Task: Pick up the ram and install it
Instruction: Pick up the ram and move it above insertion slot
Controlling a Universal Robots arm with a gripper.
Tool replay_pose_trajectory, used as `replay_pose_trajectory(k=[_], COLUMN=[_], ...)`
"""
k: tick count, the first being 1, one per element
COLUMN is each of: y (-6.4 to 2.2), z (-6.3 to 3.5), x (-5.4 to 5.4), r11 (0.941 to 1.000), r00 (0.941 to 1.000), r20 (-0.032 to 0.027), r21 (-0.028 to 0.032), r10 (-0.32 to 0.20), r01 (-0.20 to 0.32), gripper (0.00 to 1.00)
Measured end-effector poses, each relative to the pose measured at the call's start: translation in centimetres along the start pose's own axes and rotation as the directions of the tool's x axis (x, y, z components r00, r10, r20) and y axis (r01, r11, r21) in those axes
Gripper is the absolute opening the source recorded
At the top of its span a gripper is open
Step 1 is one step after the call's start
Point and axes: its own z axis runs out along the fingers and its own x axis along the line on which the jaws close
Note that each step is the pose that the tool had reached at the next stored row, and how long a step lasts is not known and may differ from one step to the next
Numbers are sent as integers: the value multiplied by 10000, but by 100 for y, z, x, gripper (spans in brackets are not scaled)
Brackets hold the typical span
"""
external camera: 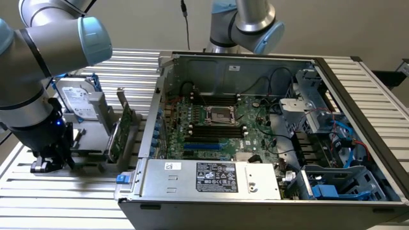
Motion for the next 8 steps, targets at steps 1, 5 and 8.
replay_pose_trajectory(k=[1, 5, 8], y=[0, 0, 2], z=[0, 0, -18], x=[0, 0, 1], r11=[10000, 9998, 9998], r00=[10000, 9998, 9998], r20=[2, 10, 15], r21=[-1, -4, -6], r10=[33, 198, 210], r01=[-33, -198, -210], gripper=[15, 15, 15])
